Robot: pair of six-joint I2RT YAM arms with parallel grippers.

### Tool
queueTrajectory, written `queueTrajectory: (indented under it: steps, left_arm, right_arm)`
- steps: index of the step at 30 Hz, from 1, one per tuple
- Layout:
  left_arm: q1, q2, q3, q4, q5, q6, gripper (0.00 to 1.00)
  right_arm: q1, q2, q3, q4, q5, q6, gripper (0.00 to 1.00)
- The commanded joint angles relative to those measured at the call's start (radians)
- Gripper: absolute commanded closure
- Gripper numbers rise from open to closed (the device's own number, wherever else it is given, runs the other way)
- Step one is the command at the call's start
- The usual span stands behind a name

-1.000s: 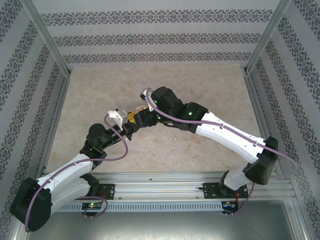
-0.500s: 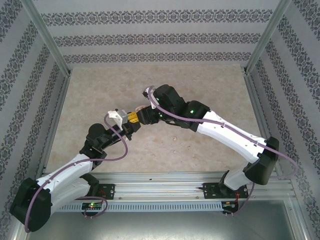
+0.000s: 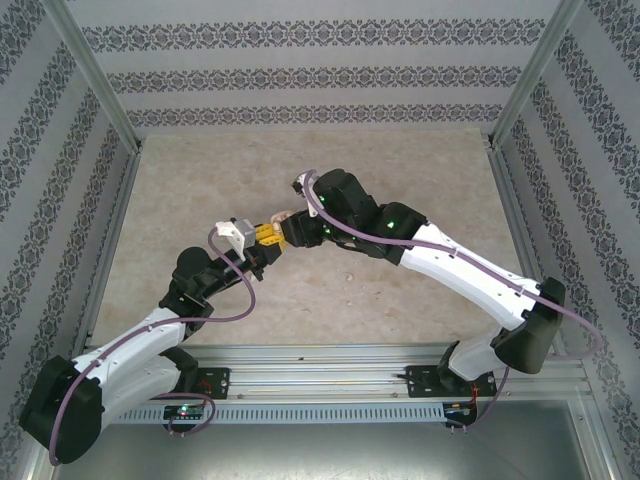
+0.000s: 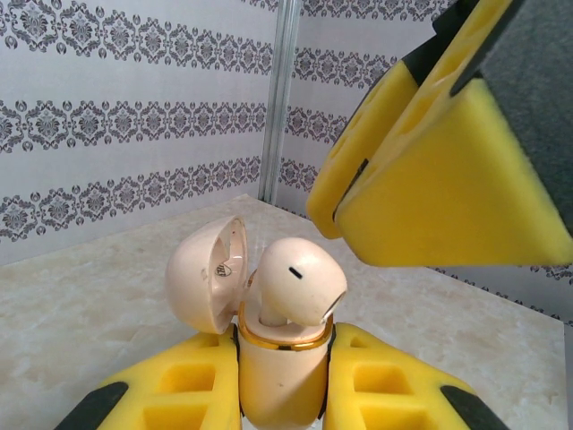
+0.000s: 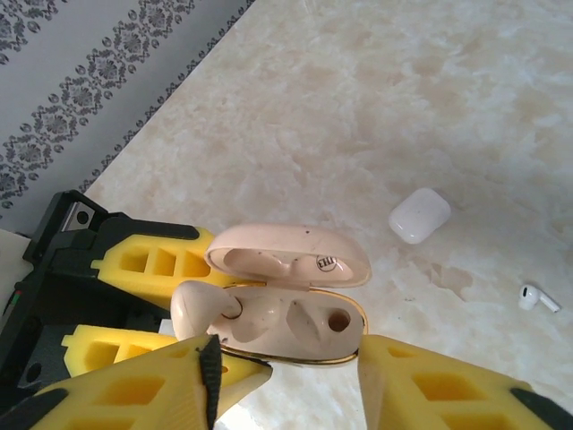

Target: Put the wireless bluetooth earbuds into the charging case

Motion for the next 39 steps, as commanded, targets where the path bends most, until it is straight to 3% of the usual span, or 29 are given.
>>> queueTrajectory:
  steps: [1, 12, 39]
  left_arm:
    - [-0.009, -0.020, 0.004, 0.020, 0.012, -0.009, 1.00]
    - [-0.009, -0.021, 0.010, 0.007, 0.010, -0.010, 1.00]
    - [-0.009, -0.028, 0.007, 0.004, 0.014, -0.009, 1.00]
  right_arm:
    - [-0.006, -0.040, -0.013, 0.028, 0.000, 0.009, 0.57]
    - [0.061, 0.005, 0.043, 0.022, -0.059, 0.009, 0.53]
    - [0.022, 0.059, 0.115, -0.080, -0.041, -0.048, 0.54]
